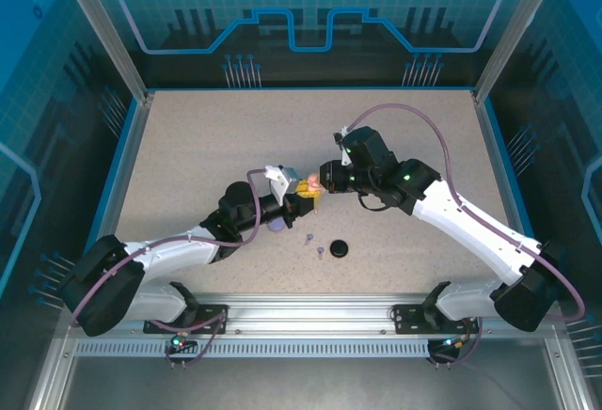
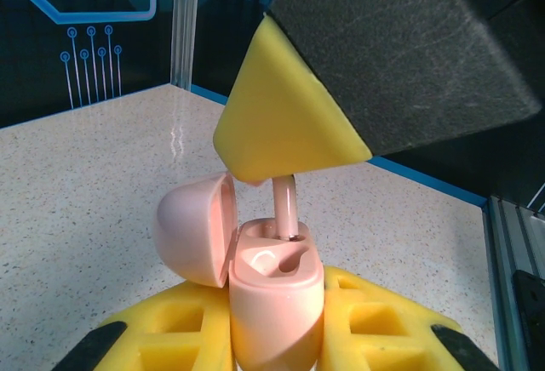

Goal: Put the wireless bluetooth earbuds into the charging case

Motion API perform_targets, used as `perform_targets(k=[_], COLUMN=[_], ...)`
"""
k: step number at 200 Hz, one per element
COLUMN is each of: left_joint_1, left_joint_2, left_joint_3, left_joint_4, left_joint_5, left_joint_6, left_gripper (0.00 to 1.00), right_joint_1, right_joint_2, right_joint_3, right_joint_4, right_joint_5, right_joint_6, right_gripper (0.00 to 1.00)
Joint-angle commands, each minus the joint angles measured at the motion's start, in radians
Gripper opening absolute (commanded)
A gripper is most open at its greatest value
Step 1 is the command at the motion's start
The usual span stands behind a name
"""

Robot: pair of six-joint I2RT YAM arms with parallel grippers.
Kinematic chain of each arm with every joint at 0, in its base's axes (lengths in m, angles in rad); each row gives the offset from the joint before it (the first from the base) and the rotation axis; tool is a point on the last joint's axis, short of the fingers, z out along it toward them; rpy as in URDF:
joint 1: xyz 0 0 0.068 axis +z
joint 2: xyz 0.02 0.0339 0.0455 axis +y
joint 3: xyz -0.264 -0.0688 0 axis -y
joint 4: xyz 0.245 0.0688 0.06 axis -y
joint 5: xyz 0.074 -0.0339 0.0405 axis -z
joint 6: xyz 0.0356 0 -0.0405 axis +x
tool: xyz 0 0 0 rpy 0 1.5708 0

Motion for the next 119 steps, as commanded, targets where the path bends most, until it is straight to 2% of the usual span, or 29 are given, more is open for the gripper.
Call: perform_targets(k=[1, 119], left_joint_1=[-0.007, -0.007], left_joint_2=[-0.016, -0.03], left_joint_3=[0.024, 0.017], left_joint_4=[0.039, 0.03], left_joint_5=[0.009, -0.003], left_joint_6=[0.003, 0.006], left_gripper=[0.04, 0.04], right_joint_1=[0.018, 0.047], right_joint_2=[0.008, 0.035], right_joint_3=[0.02, 0.038], right_joint_4=[-0.012, -0.046], right_joint_5=[0.011, -0.042], right_joint_6=[0.009, -0.01], right_gripper=[0.2, 0.23])
